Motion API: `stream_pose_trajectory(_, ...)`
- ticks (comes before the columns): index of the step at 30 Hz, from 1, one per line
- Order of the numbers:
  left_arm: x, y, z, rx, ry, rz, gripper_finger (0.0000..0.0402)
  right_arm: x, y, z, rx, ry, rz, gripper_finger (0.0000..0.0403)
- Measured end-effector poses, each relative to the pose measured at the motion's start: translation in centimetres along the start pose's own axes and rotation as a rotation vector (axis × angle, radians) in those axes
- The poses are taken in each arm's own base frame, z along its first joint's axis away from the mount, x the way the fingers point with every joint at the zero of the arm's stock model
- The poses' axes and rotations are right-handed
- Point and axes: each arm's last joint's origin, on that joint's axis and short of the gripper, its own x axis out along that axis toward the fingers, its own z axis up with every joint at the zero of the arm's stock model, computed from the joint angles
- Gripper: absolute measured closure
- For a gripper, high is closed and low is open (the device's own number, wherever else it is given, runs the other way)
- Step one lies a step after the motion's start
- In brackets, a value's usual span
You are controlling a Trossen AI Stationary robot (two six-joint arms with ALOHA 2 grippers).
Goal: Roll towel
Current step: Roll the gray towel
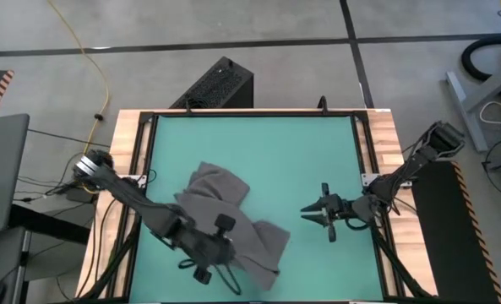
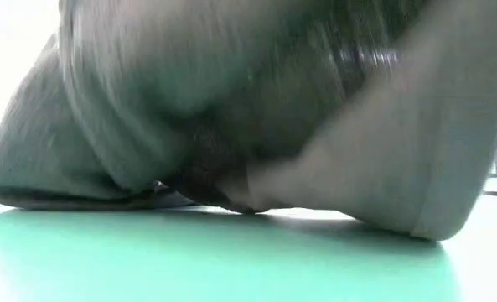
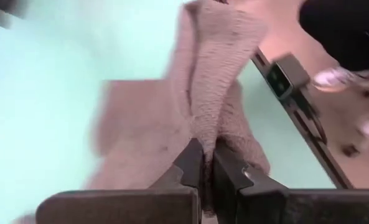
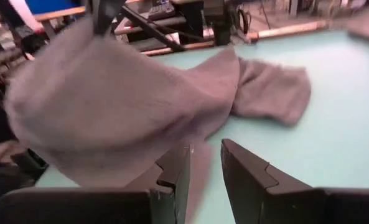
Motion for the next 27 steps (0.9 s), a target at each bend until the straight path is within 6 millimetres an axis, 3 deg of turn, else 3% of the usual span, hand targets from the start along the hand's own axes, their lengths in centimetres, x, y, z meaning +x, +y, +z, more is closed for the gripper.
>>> stream_pose_trajectory(4,-3.9,1.5,0.6,-0.028,-0.076,0.089,0.0401,1.8,0.4,1.8,-0.125,-0.009,-0.022,0.0284)
stream_pose_trajectory(8,-5.9,2.5,0.3,-0.077,-0.063,0.143,0.0401,4.0,1.0,2.1,-0.214,0.123,0.043,0.0275)
stream_pose_trajectory(12,-6.1,2.6,-0.7,-0.123,0.025,0.186,0.0401,6.4,2.1,1.2,-0.199,0.278,0.106,0.0248)
stream_pose_trajectory(20,-4.9,2.4,-1.7,-0.148,0.122,0.236,0.0401,10.3,6.4,-1.7,-0.278,0.470,0.205,0.0183)
stream_pose_trajectory(27,-4.5,2.4,-1.9,-0.137,0.152,0.246,0.0401,13.3,7.8,-4.6,-0.369,0.617,0.178,0.0175)
